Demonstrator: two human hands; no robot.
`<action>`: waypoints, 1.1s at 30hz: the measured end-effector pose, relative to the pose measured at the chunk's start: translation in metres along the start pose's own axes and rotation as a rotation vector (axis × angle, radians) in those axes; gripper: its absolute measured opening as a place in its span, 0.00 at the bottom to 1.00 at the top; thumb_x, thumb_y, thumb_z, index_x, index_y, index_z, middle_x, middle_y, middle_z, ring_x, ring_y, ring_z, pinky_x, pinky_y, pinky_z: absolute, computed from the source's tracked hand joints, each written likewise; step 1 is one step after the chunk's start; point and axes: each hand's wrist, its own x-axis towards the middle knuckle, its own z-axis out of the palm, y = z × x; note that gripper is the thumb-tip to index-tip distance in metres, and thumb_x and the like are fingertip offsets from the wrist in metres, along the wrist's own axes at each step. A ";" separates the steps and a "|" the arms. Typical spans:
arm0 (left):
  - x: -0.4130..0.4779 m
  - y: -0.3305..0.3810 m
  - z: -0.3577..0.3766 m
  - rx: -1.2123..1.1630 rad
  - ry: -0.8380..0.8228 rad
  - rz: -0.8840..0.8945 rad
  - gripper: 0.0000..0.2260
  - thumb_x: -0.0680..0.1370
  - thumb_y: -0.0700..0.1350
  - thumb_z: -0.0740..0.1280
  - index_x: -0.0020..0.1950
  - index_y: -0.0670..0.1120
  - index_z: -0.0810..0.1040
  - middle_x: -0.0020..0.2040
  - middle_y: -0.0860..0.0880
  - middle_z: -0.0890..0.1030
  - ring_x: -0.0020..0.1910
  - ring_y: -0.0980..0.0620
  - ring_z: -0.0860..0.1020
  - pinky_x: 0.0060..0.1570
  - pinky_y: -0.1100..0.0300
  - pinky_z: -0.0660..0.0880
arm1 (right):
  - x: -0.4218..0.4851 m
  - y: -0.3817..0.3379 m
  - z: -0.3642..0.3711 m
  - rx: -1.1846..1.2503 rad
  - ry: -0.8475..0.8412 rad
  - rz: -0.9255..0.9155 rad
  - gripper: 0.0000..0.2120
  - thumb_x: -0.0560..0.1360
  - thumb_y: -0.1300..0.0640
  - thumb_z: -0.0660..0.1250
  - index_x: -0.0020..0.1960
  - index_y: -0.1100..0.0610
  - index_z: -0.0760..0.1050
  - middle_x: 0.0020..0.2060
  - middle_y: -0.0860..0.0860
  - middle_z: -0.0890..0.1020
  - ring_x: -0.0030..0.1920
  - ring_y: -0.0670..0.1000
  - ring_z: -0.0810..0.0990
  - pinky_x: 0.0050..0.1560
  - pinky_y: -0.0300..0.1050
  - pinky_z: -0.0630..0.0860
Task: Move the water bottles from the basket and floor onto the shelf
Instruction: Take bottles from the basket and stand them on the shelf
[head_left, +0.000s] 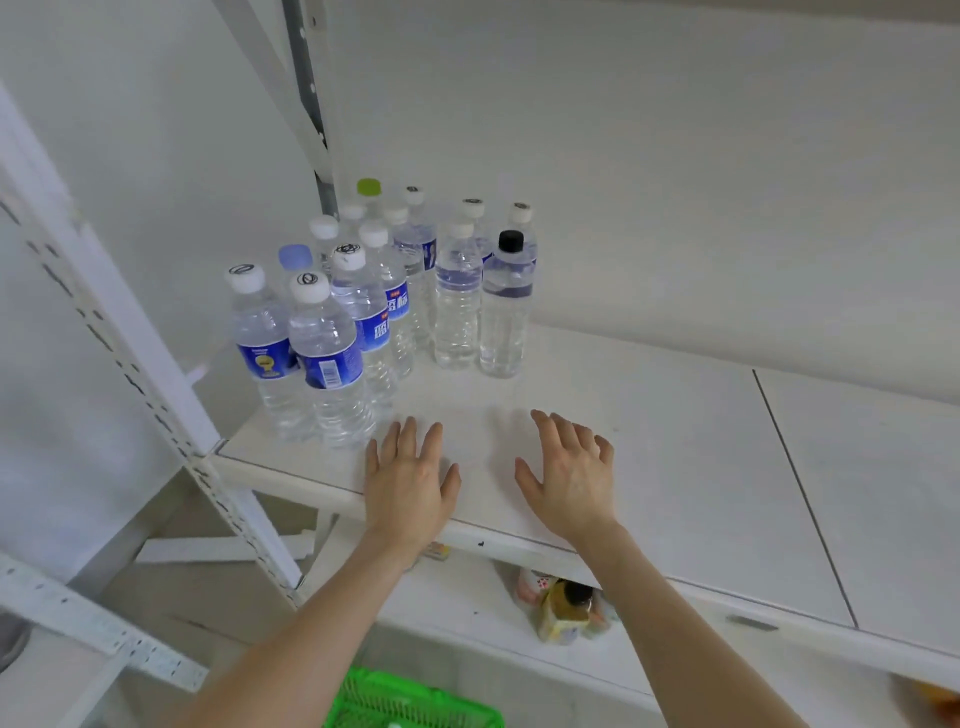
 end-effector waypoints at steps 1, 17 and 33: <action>-0.010 -0.001 -0.001 0.014 -0.005 0.004 0.25 0.77 0.53 0.64 0.72 0.45 0.70 0.71 0.38 0.70 0.72 0.37 0.66 0.70 0.38 0.61 | -0.010 0.000 0.000 -0.017 -0.018 0.003 0.28 0.77 0.43 0.60 0.73 0.54 0.64 0.68 0.54 0.73 0.66 0.59 0.71 0.66 0.59 0.65; -0.192 -0.040 -0.008 0.046 -0.095 0.133 0.28 0.78 0.56 0.62 0.75 0.48 0.65 0.75 0.39 0.66 0.75 0.39 0.62 0.71 0.35 0.57 | -0.207 -0.040 0.009 -0.114 -0.040 0.148 0.29 0.72 0.44 0.65 0.69 0.56 0.70 0.68 0.59 0.74 0.67 0.63 0.72 0.65 0.66 0.66; -0.415 -0.098 0.041 0.147 -0.462 0.132 0.29 0.69 0.54 0.74 0.68 0.47 0.76 0.67 0.37 0.76 0.67 0.36 0.73 0.64 0.32 0.66 | -0.435 -0.086 0.088 -0.061 -0.398 0.278 0.31 0.75 0.40 0.60 0.75 0.52 0.62 0.75 0.57 0.63 0.75 0.60 0.61 0.72 0.65 0.55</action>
